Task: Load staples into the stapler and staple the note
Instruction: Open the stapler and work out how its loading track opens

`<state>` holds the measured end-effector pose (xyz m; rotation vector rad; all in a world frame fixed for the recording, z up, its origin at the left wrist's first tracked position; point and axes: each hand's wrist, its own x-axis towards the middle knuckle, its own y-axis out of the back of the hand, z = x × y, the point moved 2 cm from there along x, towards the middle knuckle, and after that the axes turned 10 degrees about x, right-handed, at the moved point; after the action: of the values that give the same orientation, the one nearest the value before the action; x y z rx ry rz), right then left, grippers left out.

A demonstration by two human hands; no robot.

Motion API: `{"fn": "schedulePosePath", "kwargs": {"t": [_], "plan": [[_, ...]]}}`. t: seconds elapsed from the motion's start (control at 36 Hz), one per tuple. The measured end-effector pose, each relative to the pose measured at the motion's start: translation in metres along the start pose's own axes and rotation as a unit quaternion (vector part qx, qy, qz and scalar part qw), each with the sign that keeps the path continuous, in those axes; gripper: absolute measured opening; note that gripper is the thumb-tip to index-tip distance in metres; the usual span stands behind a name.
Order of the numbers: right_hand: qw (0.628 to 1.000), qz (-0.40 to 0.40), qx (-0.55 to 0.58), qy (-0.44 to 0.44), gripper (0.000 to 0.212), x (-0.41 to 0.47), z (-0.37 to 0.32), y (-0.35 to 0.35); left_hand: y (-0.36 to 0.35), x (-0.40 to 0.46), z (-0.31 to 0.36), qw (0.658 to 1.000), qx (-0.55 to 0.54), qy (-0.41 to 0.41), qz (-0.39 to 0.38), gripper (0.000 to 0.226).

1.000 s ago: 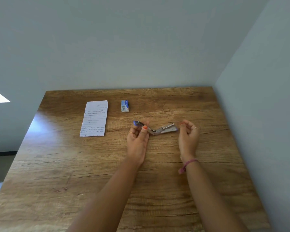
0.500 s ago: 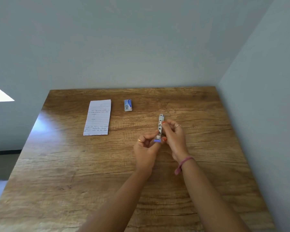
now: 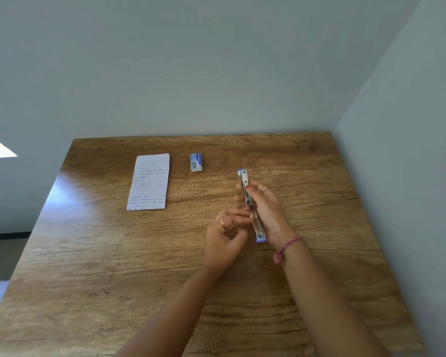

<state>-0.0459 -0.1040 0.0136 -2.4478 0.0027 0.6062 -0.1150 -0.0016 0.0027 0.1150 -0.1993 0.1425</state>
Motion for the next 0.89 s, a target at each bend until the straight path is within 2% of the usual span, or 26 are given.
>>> {"fn": "schedulePosePath", "kwargs": {"t": [0.06, 0.11, 0.17, 0.22, 0.28, 0.31, 0.36, 0.47, 0.58, 0.69, 0.83, 0.89], "plan": [[1.0, -0.007, -0.011, 0.006, 0.024, 0.001, -0.002, -0.001, 0.003, 0.004, -0.001, 0.998, -0.027, 0.036, 0.033, 0.022], [1.0, -0.017, -0.008, 0.011, 0.02, 0.002, -0.003, -0.003, 0.005, 0.011, -0.005, 0.986, -0.094, 0.126, 0.047, 0.017], [1.0, -0.022, -0.01, 0.015, 0.019, 0.003, -0.005, -0.005, 0.006, 0.019, -0.01, 0.961, -0.147, 0.231, 0.029, 0.013], [0.999, -0.023, -0.017, 0.014, 0.019, 0.004, -0.005, -0.006, 0.005, 0.029, -0.017, 0.937, -0.169, 0.305, -0.016, 0.024], [0.999, -0.025, -0.023, 0.013, 0.02, 0.006, -0.006, -0.008, 0.005, 0.038, -0.02, 0.92, -0.185, 0.339, -0.061, 0.042], [0.999, -0.023, -0.022, 0.014, 0.022, 0.007, -0.007, -0.009, 0.004, 0.041, -0.021, 0.914, -0.198, 0.345, -0.081, 0.047], [1.0, -0.015, -0.012, 0.015, 0.023, 0.01, -0.009, -0.011, 0.004, 0.047, -0.021, 0.902, -0.233, 0.35, -0.102, 0.043], [0.999, -0.025, -0.022, 0.022, 0.019, 0.011, -0.015, -0.017, 0.0, 0.055, -0.021, 0.879, -0.311, 0.351, -0.087, 0.027], [0.996, -0.029, -0.076, 0.021, 0.019, 0.013, -0.021, -0.025, -0.003, 0.062, -0.023, 0.865, -0.331, 0.369, -0.077, 0.018], [0.997, -0.045, -0.06, 0.019, 0.02, 0.019, -0.028, -0.031, -0.003, 0.066, -0.027, 0.849, -0.367, 0.372, -0.075, 0.011], [0.994, -0.039, -0.098, 0.012, 0.026, 0.026, -0.027, -0.034, -0.002, 0.066, -0.025, 0.846, -0.384, 0.358, -0.096, 0.038], [0.993, -0.028, -0.115, 0.005, 0.029, 0.028, -0.027, -0.034, -0.003, 0.067, -0.025, 0.845, -0.386, 0.359, -0.095, 0.042]]}}
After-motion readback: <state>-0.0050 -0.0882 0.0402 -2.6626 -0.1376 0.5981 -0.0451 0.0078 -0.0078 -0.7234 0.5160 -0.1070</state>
